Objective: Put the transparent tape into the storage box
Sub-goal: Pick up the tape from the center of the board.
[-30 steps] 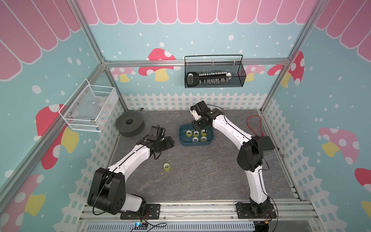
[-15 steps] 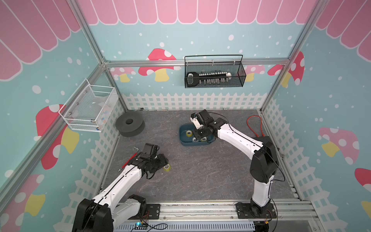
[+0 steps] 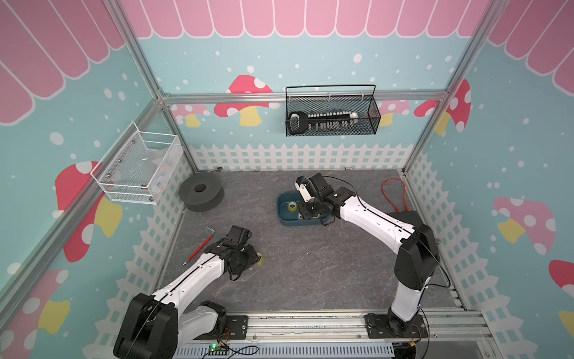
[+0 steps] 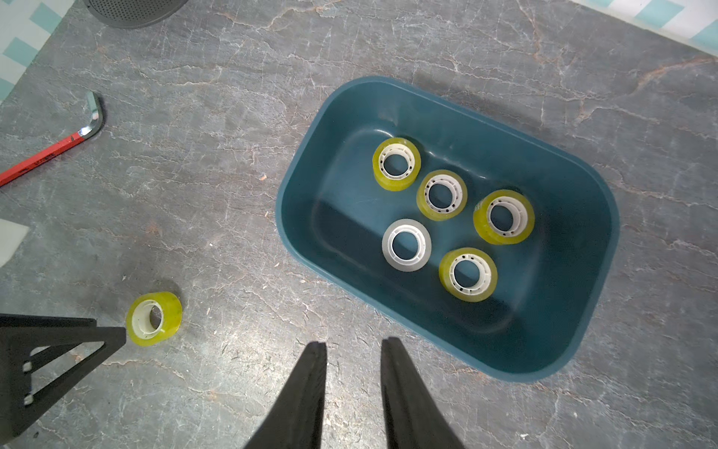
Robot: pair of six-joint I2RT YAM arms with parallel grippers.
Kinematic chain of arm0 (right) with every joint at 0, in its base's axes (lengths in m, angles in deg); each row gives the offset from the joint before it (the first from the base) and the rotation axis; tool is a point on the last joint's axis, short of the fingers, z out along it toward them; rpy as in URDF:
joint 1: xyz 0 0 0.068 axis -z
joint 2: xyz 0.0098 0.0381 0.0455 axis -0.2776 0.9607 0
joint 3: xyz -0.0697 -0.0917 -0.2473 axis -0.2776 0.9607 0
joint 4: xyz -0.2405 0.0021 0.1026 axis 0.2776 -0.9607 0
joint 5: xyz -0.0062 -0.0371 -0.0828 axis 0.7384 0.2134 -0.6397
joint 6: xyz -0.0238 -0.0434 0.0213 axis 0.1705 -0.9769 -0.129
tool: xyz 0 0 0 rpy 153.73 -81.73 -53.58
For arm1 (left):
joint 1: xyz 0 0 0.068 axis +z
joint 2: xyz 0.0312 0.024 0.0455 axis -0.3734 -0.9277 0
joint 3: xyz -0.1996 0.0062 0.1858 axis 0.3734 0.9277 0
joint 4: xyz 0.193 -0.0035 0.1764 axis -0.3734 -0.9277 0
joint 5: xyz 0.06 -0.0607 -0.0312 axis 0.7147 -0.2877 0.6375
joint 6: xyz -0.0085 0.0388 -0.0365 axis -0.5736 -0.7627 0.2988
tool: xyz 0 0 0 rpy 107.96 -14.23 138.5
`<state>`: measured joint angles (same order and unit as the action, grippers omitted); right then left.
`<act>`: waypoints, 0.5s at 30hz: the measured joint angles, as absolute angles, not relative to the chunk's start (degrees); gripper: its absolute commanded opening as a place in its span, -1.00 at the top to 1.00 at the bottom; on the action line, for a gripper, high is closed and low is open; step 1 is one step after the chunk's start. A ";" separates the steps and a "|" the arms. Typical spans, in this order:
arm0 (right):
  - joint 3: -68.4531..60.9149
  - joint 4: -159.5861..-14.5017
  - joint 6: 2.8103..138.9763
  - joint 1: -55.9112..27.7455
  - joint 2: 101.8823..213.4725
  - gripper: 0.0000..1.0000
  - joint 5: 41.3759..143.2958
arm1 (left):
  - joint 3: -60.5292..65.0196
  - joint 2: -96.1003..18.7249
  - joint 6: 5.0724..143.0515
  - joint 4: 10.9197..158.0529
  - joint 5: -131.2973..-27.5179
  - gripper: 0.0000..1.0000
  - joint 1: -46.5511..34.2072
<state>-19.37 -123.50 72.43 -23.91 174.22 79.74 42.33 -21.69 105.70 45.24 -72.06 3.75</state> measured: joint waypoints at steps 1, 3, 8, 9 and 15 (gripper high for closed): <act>-19.18 -123.48 72.47 -24.00 174.22 0.40 79.74 | 42.33 -21.87 105.68 45.28 -71.80 -0.12 3.75; -18.67 -123.37 72.58 -24.09 174.22 0.40 79.74 | 42.31 -22.24 105.68 45.52 -71.36 -0.10 3.75; -17.82 -122.91 72.86 -24.11 174.20 0.40 79.69 | 41.94 -24.53 105.68 46.63 -70.77 -0.08 3.67; -17.67 -122.78 72.91 -24.11 174.20 0.40 79.58 | 41.68 -24.99 105.68 46.83 -70.69 -0.08 3.53; -16.51 -122.17 73.15 -24.11 173.76 0.40 78.64 | 41.15 -26.98 105.72 48.69 -70.27 0.08 3.29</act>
